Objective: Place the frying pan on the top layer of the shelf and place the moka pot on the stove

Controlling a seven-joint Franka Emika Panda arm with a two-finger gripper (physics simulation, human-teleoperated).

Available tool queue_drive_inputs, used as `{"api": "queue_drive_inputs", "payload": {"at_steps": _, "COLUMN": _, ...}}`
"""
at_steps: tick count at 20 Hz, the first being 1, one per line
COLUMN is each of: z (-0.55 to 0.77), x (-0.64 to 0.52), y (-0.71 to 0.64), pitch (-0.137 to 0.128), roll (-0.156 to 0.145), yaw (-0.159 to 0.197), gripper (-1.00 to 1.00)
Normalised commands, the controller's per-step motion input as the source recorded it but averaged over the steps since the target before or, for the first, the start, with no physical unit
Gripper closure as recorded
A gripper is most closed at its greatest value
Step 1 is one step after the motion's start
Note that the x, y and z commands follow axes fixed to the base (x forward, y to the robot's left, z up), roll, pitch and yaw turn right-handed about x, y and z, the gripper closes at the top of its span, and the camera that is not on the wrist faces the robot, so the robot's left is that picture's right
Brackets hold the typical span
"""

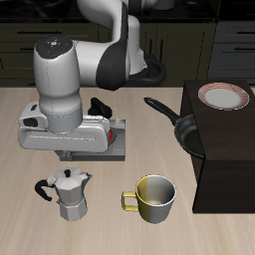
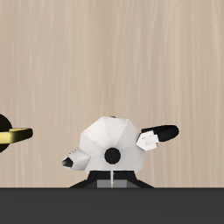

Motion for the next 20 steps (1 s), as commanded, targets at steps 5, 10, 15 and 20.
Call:
{"api": "queue_drive_inputs", "payload": {"at_steps": 5, "z": 0.34, "x": -0.4, "y": -0.08, "pitch": -0.052, "roll": 0.0, "yaw": -0.017, "gripper": 1.0}}
{"api": "queue_drive_inputs", "payload": {"at_steps": 10, "z": 0.14, "x": -0.21, "y": -0.29, "pitch": -0.019, "roll": -0.031, "yaw": -0.036, "gripper": 1.0}}
{"api": "queue_drive_inputs", "payload": {"at_steps": 15, "z": -0.04, "x": -0.24, "y": -0.09, "pitch": -0.009, "roll": -0.017, "yaw": 0.009, "gripper": 1.0}}
{"api": "queue_drive_inputs", "payload": {"at_steps": 20, "z": 0.07, "x": -0.33, "y": -0.1, "pitch": -0.032, "roll": -0.02, "yaw": -0.019, "gripper": 1.0}}
